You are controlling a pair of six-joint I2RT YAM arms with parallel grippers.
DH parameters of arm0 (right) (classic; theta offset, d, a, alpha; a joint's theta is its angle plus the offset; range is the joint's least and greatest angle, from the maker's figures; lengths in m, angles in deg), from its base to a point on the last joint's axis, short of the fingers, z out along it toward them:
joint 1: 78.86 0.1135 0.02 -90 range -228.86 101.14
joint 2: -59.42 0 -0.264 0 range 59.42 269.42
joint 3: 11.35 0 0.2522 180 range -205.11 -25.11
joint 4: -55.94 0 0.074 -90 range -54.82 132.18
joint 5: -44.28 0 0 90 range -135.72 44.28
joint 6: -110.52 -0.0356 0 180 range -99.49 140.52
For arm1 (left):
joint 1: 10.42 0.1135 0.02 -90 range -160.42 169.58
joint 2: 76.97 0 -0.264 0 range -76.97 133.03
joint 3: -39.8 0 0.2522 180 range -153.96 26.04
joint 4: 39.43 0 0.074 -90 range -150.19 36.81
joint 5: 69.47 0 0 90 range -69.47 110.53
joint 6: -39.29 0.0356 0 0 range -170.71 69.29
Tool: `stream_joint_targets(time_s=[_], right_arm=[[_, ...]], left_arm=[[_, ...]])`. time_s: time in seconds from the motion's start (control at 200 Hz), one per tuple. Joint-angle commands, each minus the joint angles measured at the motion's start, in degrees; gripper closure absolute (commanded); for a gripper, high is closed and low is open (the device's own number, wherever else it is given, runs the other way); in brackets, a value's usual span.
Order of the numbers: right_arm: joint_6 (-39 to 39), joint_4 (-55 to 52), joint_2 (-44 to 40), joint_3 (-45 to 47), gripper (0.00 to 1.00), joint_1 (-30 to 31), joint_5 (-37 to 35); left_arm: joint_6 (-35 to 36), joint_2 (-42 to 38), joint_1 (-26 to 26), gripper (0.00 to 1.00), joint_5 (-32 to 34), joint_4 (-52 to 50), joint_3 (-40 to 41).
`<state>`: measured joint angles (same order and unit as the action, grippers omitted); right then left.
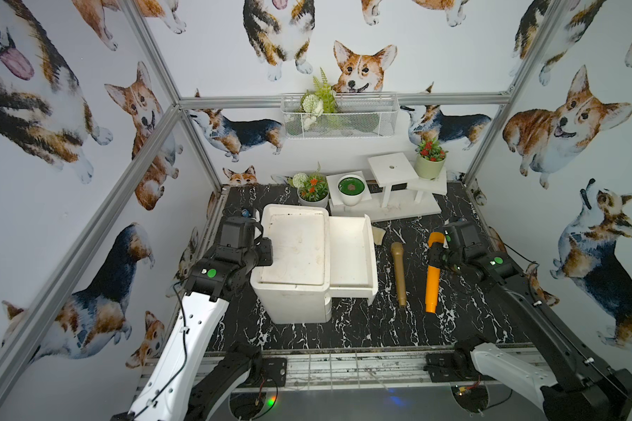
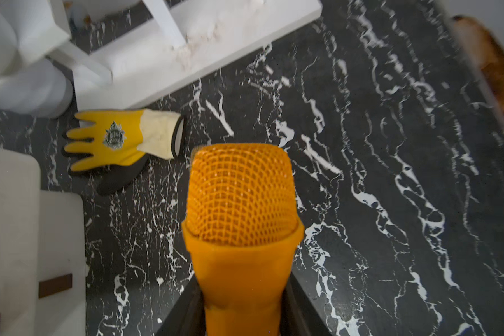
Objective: Take the microphone out of the drawer
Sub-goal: Place the microphone at the center of the board.
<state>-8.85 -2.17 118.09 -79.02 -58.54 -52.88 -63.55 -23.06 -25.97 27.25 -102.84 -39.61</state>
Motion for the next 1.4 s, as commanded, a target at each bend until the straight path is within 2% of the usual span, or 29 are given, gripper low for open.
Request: stream_joint_targets(time_s=[0.0,0.305,0.776,1.391], right_arm=[[5.6,2.4,2.9,0.7,0.78,-1.0,7.5],[9.7,7.6,11.5,3.4,0.78,-2.4,8.9],[9.5,14.8,24.9,2.0,0.76,-3.7,9.4],[8.8,18.1,31.1,1.6,0.71,-4.6,7.5]], left_arm=[[-1.3,-0.6,0.0,0.99,-1.6,2.3,-0.5],[-1.7,-0.9,0.0,0.99,-2.1,2.1,-0.5],[-1.7,-0.8,0.0,0.98,-2.4,2.1,-0.4],[-1.7,-0.7,0.0,0.97,-2.9,2.5,0.5]])
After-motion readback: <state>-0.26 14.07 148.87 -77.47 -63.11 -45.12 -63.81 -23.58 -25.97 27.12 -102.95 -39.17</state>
